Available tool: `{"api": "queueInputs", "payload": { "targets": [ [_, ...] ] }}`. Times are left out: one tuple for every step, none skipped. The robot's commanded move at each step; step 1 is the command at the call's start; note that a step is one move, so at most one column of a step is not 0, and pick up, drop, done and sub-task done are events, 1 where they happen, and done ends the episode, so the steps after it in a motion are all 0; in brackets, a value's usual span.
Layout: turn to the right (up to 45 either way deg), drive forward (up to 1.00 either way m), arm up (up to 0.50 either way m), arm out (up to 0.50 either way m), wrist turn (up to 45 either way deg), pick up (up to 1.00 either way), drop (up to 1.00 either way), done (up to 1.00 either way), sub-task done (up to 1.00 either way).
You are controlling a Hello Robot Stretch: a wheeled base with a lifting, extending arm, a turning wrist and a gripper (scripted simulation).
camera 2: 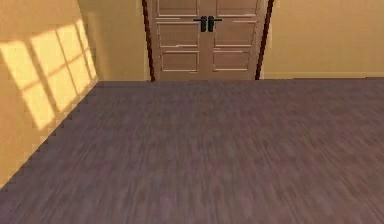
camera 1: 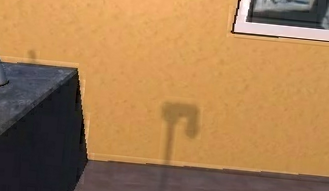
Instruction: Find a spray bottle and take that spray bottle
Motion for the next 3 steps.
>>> {"api": "queueInputs", "payload": {
  "targets": [
    [0.0, 0.7, 0.0, 0.0, 0.0, 0.0, 0.0, 0.0, 0.0],
    [-45.0, 0.0, 0.0, 0.0, 0.0, 0.0, 0.0, 0.0, 0.0],
    [-45.0, 0.0, 0.0, 0.0, 0.0, 0.0, 0.0, 0.0, 0.0]
  ]
}}
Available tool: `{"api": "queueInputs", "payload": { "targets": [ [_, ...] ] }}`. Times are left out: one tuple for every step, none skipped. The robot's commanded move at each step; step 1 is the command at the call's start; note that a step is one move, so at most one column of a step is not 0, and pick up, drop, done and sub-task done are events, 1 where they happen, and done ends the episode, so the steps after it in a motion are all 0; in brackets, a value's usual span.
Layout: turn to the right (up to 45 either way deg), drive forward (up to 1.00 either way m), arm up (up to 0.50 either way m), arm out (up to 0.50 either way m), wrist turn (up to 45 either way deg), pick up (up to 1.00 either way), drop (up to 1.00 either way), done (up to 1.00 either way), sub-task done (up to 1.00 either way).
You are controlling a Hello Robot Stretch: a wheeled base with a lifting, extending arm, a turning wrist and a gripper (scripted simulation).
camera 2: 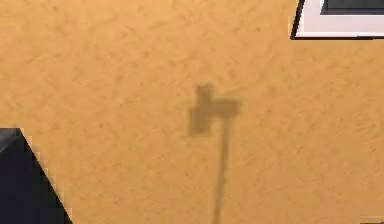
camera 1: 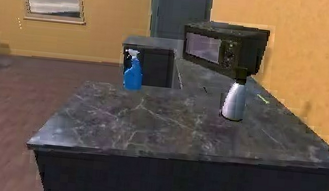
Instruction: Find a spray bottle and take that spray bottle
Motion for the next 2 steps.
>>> {"api": "queueInputs", "payload": {
  "targets": [
    [-45.0, 0.0, 0.0, 0.0, 0.0, 0.0, 0.0, 0.0, 0.0],
    [-9.0, 0.0, 0.0, 0.0, 0.0, 0.0, 0.0, 0.0, 0.0]
  ]
}}
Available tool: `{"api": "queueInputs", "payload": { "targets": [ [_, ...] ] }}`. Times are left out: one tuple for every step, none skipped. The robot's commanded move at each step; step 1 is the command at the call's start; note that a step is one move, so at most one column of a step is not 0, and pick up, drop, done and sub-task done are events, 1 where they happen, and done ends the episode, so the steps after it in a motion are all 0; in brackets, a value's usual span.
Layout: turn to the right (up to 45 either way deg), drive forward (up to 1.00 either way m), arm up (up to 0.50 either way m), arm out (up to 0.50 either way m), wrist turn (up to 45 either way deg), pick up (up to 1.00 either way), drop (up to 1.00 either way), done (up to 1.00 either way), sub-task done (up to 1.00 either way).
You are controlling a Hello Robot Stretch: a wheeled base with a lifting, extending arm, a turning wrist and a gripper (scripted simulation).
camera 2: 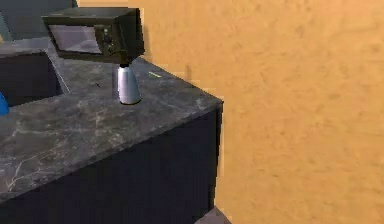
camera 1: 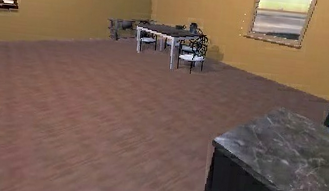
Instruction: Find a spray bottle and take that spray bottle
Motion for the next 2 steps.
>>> {"api": "queueInputs", "payload": {
  "targets": [
    [0.0, 0.65, 0.0, 0.0, 0.0, 0.0, 0.0, 0.0, 0.0],
    [0.0, 0.15, 0.0, 0.0, 0.0, 0.0, 0.0, 0.0, 0.0]
  ]
}}
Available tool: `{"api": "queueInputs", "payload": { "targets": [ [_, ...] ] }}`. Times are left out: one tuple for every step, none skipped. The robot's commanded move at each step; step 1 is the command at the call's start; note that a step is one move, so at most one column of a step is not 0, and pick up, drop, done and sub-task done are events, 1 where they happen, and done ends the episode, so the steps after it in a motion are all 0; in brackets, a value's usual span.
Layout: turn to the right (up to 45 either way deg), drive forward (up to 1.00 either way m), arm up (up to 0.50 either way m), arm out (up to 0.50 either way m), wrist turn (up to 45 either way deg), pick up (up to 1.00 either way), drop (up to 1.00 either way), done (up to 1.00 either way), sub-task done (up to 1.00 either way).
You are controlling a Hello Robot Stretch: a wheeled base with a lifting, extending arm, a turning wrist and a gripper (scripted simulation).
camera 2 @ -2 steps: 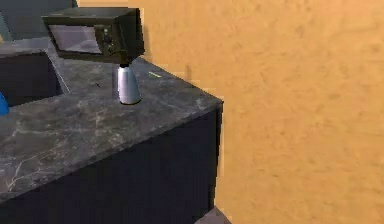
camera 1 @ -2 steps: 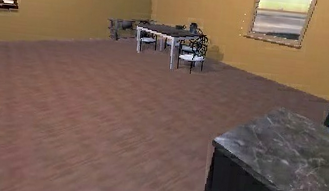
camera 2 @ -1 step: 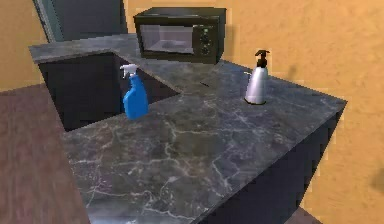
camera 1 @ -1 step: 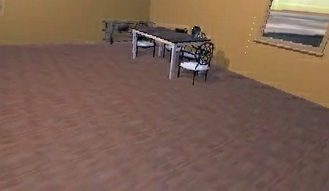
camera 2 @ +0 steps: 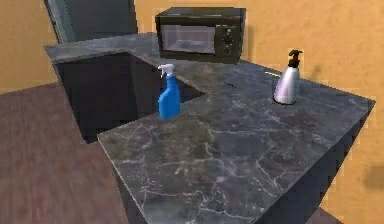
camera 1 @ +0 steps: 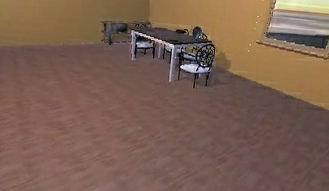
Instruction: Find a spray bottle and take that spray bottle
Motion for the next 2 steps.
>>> {"api": "queueInputs", "payload": {
  "targets": [
    [45.0, 0.0, 0.0, 0.0, 0.0, 0.0, 0.0, 0.0, 0.0],
    [3.0, 0.0, 0.0, 0.0, 0.0, 0.0, 0.0, 0.0, 0.0]
  ]
}}
